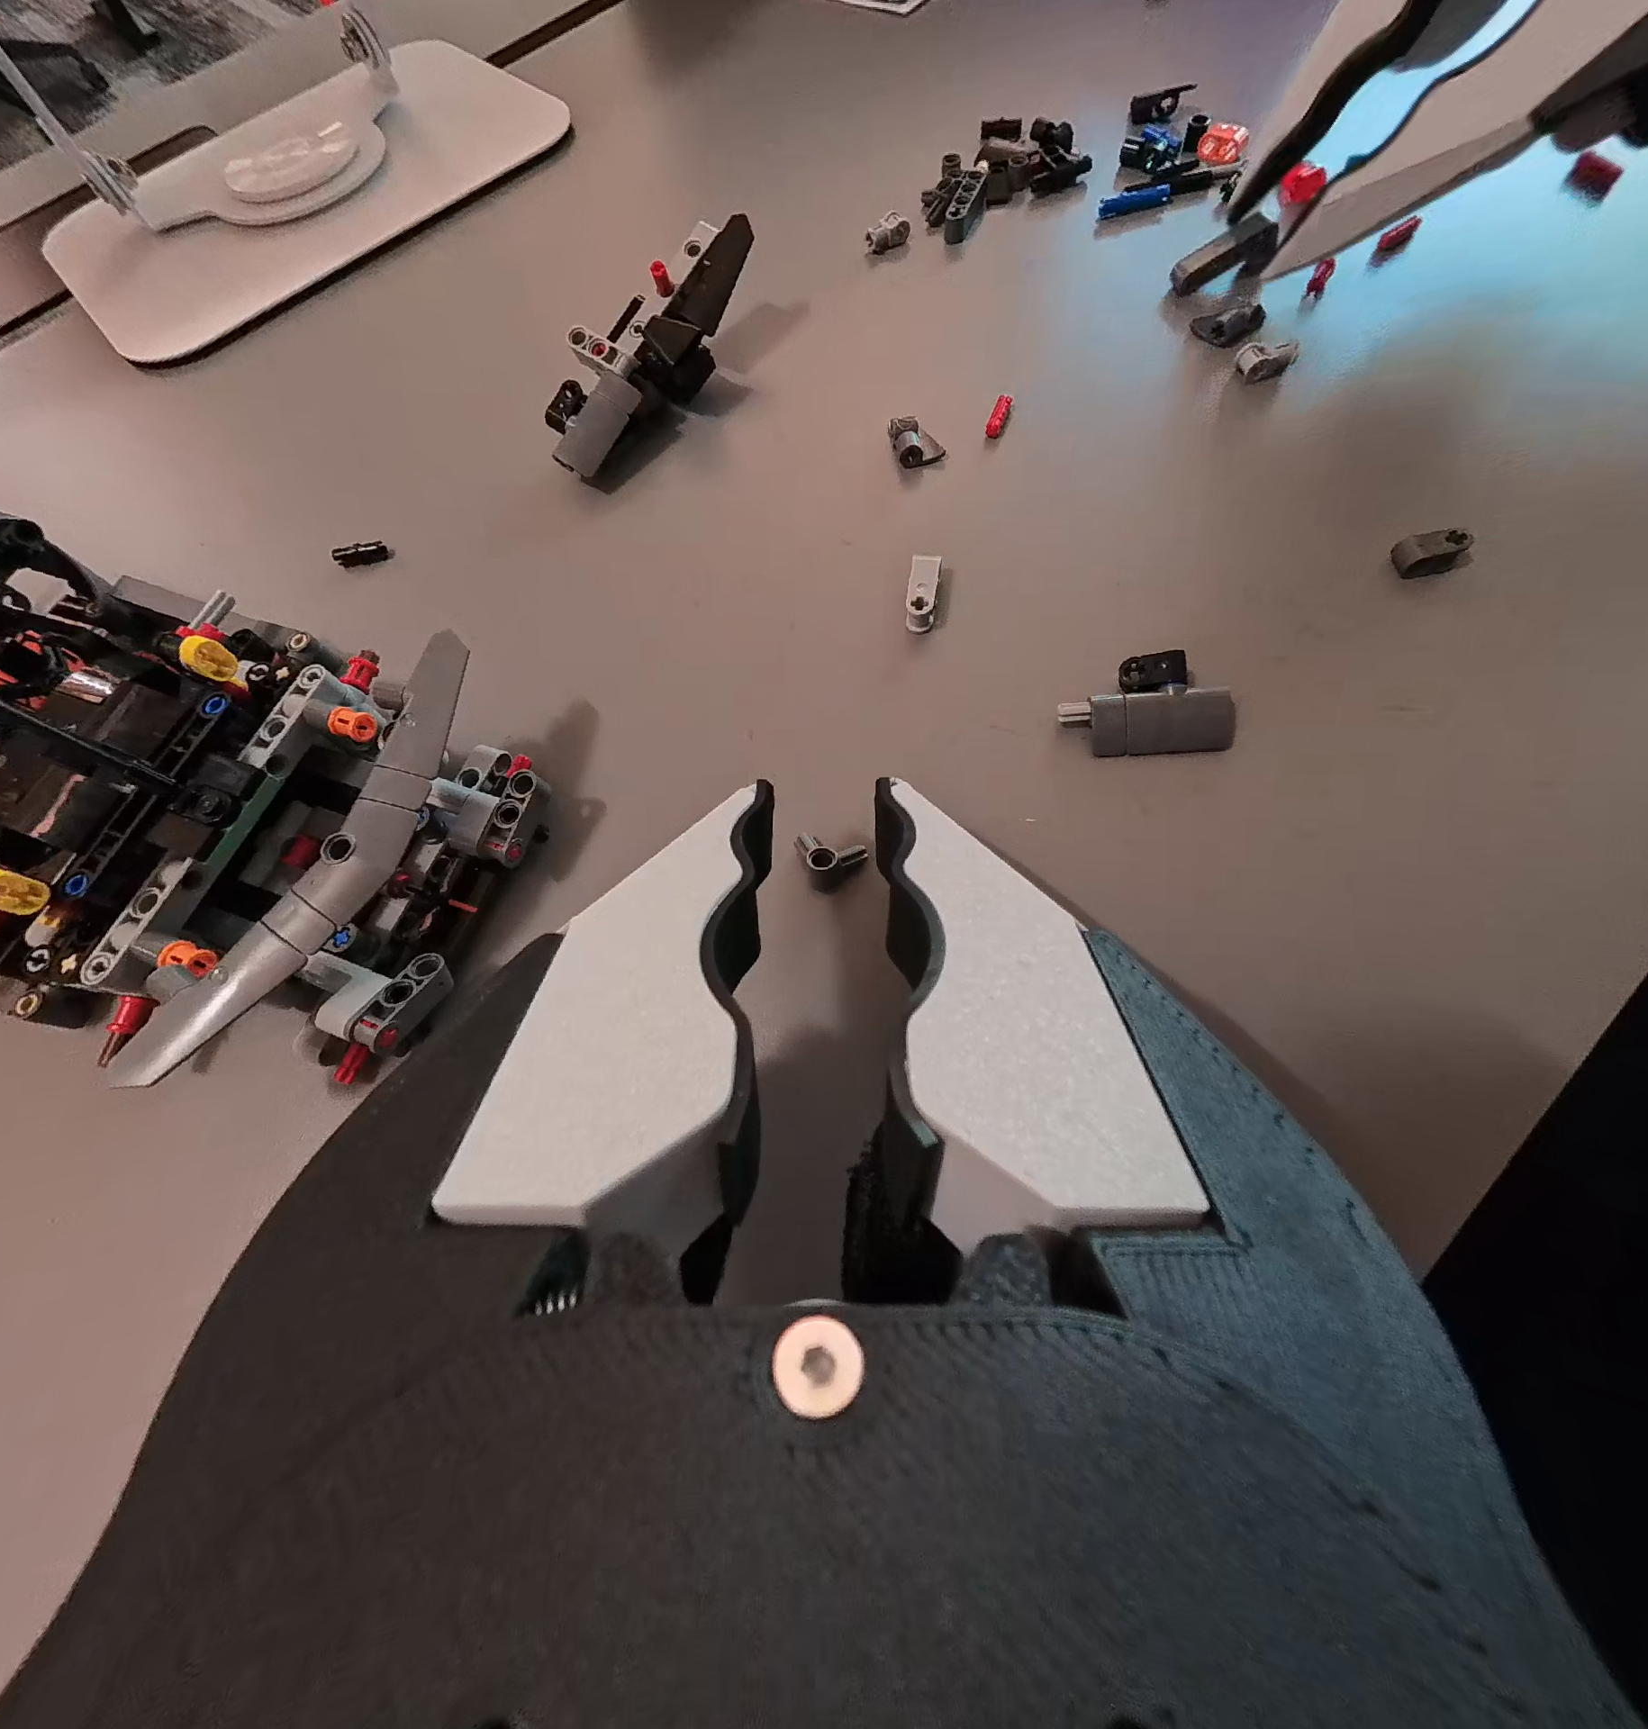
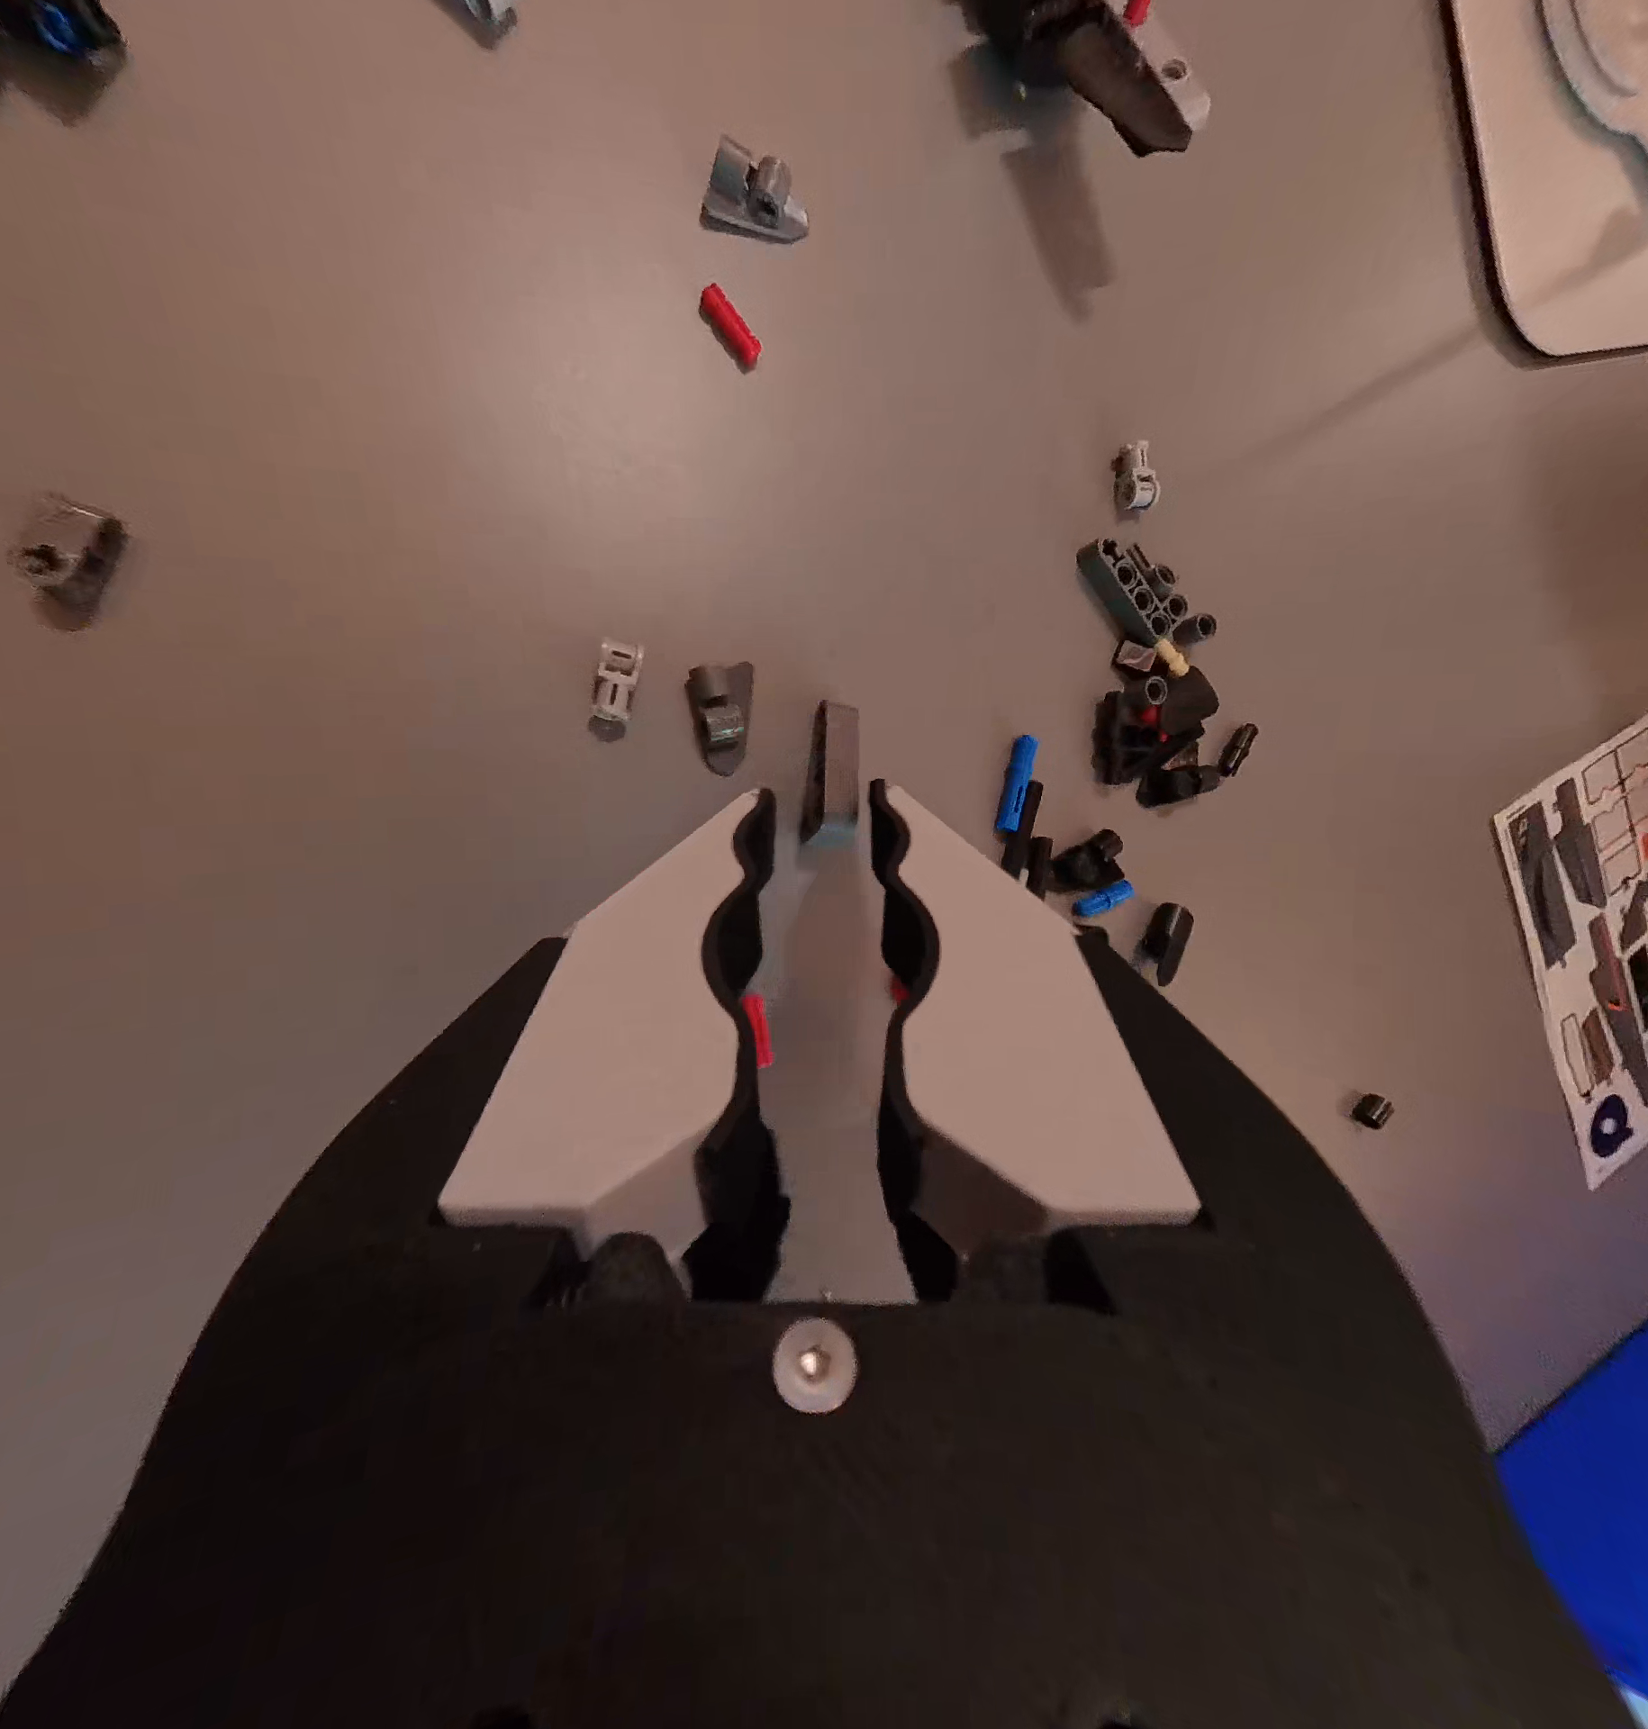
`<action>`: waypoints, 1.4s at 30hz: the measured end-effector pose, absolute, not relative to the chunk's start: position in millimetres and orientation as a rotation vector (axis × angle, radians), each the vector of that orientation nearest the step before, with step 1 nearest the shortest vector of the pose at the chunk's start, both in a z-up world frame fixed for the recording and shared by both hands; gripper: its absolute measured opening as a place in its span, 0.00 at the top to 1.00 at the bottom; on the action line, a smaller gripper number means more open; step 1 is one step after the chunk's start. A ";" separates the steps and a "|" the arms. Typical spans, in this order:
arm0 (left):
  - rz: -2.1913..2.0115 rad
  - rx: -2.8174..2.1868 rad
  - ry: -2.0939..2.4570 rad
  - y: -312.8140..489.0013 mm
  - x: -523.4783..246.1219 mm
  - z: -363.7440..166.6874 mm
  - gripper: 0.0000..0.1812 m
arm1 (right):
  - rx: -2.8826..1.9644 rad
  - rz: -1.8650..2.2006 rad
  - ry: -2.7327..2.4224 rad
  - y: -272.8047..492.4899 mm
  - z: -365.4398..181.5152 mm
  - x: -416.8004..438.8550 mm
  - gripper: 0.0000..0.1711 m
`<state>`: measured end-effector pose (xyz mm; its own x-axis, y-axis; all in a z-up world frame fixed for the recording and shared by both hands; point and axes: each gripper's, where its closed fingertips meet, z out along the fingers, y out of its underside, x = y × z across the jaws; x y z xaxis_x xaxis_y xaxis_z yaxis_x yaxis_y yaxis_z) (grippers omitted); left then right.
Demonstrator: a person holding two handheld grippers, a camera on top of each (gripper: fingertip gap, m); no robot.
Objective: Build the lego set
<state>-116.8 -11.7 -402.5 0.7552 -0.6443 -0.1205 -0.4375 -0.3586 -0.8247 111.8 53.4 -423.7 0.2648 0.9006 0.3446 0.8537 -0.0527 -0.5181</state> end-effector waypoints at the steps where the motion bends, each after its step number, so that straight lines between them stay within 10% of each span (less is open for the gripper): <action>1: -0.279 -2.009 0.815 -11.7 -116.8 -402.3 0.89 | -1.896 0.137 -1.571 49.9 -419.2 112.0 0.87; 42: -0.241 -2.016 0.839 -6.2 -111.2 -405.7 0.90 | -2.083 0.532 -1.369 -26.9 -429.6 203.3 0.97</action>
<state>-111.2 -6.2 -405.7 0.7495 -0.6448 -0.1501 -0.4673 -0.3546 -0.8099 203.3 -26.9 -429.6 0.3928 0.9196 -0.0119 0.6863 -0.3017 -0.6618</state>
